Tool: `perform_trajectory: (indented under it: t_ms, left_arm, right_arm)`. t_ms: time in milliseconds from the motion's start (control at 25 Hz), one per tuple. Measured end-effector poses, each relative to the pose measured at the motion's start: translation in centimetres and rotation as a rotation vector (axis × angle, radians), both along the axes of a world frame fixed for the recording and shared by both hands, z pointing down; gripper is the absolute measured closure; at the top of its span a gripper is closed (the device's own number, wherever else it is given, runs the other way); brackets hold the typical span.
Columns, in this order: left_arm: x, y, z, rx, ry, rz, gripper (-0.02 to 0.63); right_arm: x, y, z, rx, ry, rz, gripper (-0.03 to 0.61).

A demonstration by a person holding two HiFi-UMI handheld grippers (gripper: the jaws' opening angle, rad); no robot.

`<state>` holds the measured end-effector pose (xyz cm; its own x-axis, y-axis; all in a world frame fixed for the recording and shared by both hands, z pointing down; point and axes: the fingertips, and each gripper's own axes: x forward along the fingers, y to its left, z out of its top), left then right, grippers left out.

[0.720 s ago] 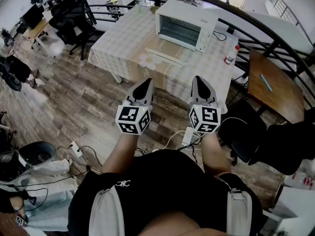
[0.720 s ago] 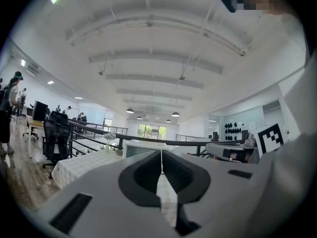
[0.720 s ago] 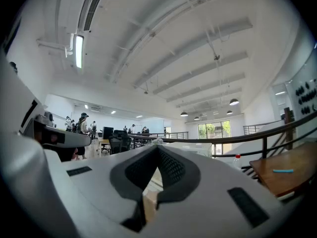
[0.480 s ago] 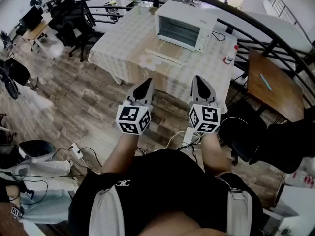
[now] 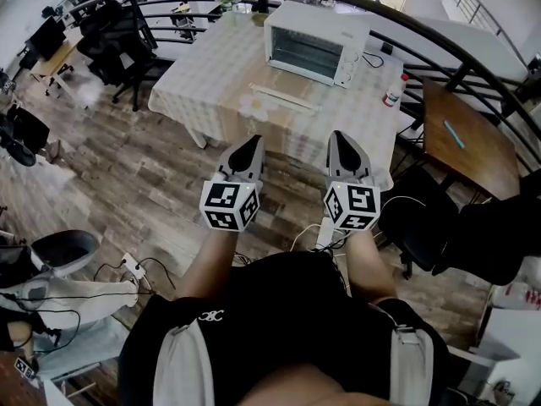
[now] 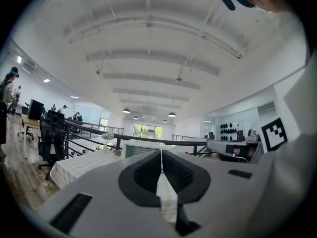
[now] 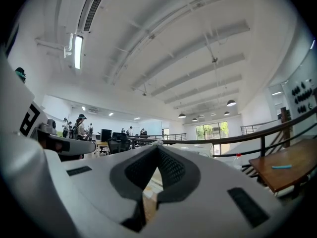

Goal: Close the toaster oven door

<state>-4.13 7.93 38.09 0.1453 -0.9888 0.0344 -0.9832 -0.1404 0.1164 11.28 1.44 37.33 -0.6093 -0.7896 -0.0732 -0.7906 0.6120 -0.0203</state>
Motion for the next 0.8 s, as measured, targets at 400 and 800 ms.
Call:
perform_trajectory:
  t_ms: [400,800]
  left_arm:
    - [-2.2,-0.9,1.3,-0.008,0.007,0.011,0.595]
    - [-4.0,-6.9,1.9,-0.035,0.022,-0.002,0.595]
  right_arm:
    - [-1.9,-0.9,1.5,-0.014,-0.001,0.020,0.584]
    - [-3.9,-6.8,1.9,-0.032,-0.007,-0.007,0.584]
